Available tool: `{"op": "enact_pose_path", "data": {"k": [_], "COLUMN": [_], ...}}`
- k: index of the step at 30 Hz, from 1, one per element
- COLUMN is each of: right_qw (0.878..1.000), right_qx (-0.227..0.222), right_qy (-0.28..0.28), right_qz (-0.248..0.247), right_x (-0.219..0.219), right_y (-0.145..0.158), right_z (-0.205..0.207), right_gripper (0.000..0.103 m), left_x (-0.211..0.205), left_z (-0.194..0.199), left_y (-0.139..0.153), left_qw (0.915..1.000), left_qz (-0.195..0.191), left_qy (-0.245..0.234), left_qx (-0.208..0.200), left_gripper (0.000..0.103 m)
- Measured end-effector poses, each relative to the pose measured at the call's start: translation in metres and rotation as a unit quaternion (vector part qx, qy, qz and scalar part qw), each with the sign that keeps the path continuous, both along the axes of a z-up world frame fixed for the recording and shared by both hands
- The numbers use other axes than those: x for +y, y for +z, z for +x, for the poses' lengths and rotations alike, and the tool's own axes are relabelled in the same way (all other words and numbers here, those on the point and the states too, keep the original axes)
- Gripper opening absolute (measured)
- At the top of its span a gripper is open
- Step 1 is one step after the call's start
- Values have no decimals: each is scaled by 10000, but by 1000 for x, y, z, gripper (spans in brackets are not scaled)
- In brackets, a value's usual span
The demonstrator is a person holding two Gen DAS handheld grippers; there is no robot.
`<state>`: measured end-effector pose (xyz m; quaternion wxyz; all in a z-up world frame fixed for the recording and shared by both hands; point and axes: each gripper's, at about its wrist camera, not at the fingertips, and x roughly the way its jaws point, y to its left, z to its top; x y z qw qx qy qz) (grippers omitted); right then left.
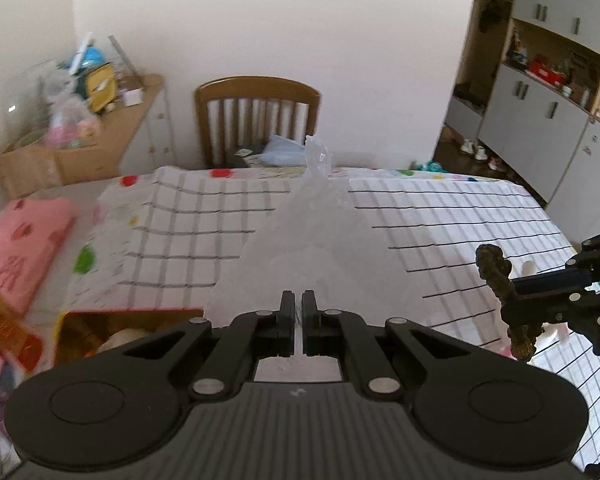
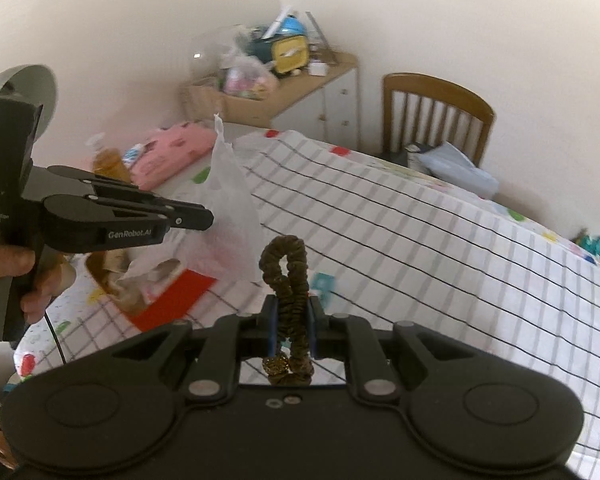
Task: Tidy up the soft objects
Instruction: 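Carry the plastic bag and bracelet with both tools over the tin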
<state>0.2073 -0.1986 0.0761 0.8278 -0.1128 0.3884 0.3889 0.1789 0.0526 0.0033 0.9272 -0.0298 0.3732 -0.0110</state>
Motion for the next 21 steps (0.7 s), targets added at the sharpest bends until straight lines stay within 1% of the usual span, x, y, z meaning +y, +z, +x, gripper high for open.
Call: {"op": "enact_pose_path", "data": {"k": [7,11,16,21], "right_qw": [9994,9987,9979,9973], "right_qx": [46,60,128,254], "right_qy": [339,492,623,692], "right_qz": [78,126,149,36], "right_x": [51,79,112,145], "right_y": [-2,-4,-13,-34], "right_z": [-12,-15,-15,-12], "right_gripper": [14,14,14,14], "left_x": [48,71,99,124], "left_z": [-35,-47,-53,-50], "left_y": [-2,-5,-14,-28], "left_qw": [9990,9974,9939,9889], "left_qz": [53,60,41,-63], "left_qy": [451,720,1094,1457], "left_qx": [56,81,153,277], "left_gripper": [3,3,3,3]}}
